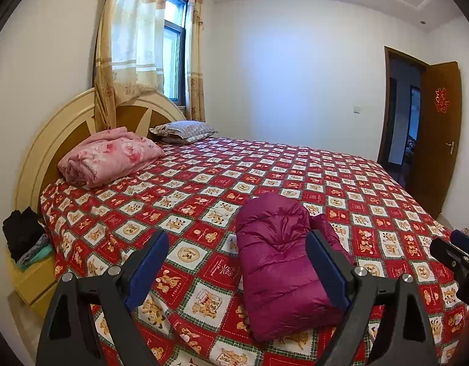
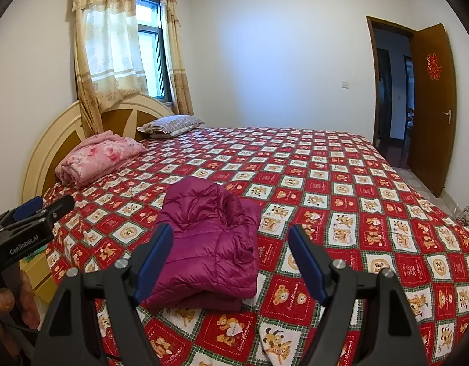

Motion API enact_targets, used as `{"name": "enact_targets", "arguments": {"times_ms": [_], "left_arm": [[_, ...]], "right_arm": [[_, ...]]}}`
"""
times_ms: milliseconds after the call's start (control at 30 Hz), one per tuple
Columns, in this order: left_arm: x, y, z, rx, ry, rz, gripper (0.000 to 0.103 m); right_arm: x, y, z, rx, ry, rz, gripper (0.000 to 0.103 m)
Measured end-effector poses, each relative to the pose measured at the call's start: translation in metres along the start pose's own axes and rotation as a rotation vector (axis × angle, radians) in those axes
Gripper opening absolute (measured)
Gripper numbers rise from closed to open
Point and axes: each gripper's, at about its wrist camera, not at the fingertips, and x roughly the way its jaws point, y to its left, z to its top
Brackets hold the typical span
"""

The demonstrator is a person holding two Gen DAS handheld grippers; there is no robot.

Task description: Fold large clothes

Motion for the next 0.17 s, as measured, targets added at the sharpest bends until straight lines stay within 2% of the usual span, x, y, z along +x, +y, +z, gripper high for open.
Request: {"name": "enact_targets", "arguments": {"times_ms": [167], "left_arm": [[0.0009,-0.0039,-0.0015,0.021,-0.001,-0.021,0.091]], "right_arm": [[-0.0015,0.0018,-0.0017,-0.001,0.003,0.001,0.08]]}}
